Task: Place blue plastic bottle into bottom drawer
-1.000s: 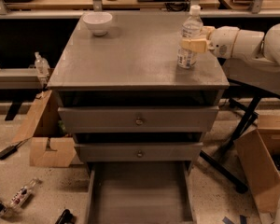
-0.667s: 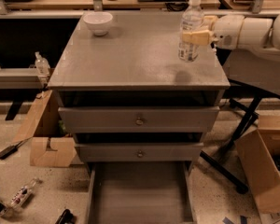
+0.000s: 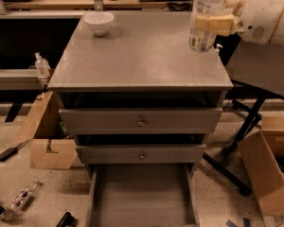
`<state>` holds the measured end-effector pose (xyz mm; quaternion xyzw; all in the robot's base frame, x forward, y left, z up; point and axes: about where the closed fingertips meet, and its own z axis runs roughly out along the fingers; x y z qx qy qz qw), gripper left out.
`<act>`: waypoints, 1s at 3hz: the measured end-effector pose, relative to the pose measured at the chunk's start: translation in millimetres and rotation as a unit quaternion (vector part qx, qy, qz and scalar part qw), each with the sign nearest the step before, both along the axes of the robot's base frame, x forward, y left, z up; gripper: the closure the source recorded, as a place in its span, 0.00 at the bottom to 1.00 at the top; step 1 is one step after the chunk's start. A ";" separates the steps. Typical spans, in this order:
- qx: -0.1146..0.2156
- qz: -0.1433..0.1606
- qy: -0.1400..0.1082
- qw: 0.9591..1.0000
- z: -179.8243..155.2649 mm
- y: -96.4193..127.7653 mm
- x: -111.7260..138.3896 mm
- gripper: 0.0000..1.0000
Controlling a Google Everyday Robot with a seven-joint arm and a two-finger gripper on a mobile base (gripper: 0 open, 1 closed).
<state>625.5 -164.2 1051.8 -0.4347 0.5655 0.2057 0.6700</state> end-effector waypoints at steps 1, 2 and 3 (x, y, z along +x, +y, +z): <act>0.024 -0.038 -0.028 0.999 16.2 10.3 -44.2 1.00; 0.021 -0.076 0.025 0.997 -47.1 -14.0 -80.2 1.00; 0.012 -0.073 0.066 0.995 -93.9 -8.5 -96.8 1.00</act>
Offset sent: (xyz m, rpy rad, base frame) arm -0.1432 -0.0489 -0.2231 -0.0145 0.3473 -0.2497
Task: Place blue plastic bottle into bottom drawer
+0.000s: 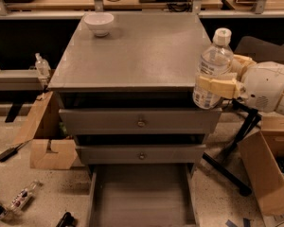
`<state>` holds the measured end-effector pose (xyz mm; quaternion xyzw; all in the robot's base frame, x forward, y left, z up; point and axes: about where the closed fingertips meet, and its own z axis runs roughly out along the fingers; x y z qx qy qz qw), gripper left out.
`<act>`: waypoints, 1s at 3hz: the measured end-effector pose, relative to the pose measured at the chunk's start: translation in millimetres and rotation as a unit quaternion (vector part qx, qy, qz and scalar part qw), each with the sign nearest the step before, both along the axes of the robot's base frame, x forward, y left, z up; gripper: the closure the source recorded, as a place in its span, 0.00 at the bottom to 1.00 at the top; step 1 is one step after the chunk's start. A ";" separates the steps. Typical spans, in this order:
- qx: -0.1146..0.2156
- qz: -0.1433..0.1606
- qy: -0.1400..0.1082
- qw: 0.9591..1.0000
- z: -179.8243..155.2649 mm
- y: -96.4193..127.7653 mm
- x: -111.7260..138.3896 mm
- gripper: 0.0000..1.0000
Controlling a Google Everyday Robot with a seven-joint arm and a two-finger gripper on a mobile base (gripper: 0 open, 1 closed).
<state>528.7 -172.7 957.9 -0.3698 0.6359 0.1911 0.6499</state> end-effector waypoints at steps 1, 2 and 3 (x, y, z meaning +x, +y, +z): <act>0.001 0.003 0.001 1.000 -6.2 3.2 -1.0 1.00; 0.006 0.017 0.008 1.000 -59.0 21.4 -11.6 1.00; 0.009 0.039 0.004 0.999 -166.6 43.9 -37.9 1.00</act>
Offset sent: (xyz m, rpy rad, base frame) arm -0.0268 0.0410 -0.1352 0.0272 0.0383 0.0642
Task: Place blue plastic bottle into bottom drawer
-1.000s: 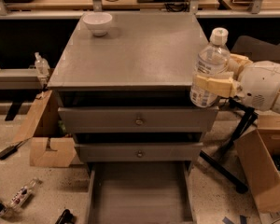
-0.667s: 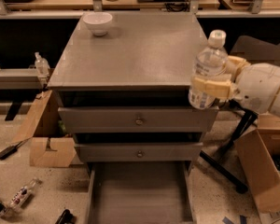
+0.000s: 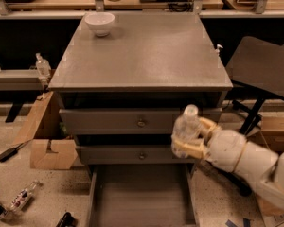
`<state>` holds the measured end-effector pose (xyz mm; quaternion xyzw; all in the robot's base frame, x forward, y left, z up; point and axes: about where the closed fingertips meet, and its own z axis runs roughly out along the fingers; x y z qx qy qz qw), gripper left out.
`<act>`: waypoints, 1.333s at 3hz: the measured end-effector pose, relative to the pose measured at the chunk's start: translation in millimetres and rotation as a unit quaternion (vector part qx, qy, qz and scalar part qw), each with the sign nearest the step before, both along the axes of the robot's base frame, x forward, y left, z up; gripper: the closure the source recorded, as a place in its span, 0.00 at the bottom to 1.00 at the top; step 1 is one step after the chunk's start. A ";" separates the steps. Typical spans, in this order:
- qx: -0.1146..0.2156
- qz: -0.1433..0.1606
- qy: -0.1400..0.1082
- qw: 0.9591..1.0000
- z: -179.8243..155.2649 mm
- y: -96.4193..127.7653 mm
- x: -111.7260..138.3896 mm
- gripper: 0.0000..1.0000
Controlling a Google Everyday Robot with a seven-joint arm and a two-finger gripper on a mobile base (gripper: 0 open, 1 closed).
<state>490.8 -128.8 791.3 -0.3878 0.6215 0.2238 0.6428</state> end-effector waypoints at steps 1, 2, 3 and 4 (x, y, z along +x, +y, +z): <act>-0.006 0.025 -0.017 1.000 -64.8 13.5 -5.5 1.00; -0.007 0.045 -0.025 0.999 -137.6 19.8 4.5 1.00; -0.007 0.045 -0.025 0.999 -137.6 19.8 4.5 1.00; 0.002 0.055 -0.016 0.998 -167.3 31.8 15.4 1.00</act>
Offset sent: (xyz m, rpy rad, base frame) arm 0.0172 0.0179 -0.2058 -0.0368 -0.0706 0.1194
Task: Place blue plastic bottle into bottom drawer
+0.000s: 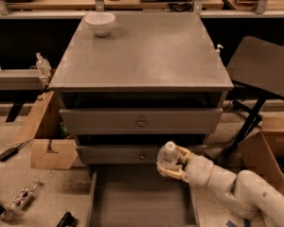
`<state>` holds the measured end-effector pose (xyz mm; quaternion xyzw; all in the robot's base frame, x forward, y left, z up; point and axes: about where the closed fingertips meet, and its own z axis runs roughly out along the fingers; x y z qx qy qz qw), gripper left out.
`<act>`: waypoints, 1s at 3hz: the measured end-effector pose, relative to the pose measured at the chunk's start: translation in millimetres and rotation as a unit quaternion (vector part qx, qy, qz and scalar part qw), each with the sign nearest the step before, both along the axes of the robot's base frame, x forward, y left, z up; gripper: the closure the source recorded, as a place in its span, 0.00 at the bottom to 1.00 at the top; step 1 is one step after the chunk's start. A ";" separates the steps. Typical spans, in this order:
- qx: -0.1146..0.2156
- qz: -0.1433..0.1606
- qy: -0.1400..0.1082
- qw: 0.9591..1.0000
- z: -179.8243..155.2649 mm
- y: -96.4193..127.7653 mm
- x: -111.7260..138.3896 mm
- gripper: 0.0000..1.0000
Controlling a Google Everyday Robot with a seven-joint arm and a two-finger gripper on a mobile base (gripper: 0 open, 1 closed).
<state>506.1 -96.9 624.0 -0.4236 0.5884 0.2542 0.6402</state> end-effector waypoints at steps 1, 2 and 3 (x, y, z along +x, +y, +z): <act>0.004 0.015 0.024 1.000 -92.1 26.5 31.1 1.00; 0.009 0.046 0.013 0.999 -195.4 60.5 62.1 1.00; 0.008 0.065 0.005 0.998 -247.3 76.5 77.9 1.00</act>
Offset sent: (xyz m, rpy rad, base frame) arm 0.0898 0.0800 -0.2827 0.0372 -0.0132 0.1227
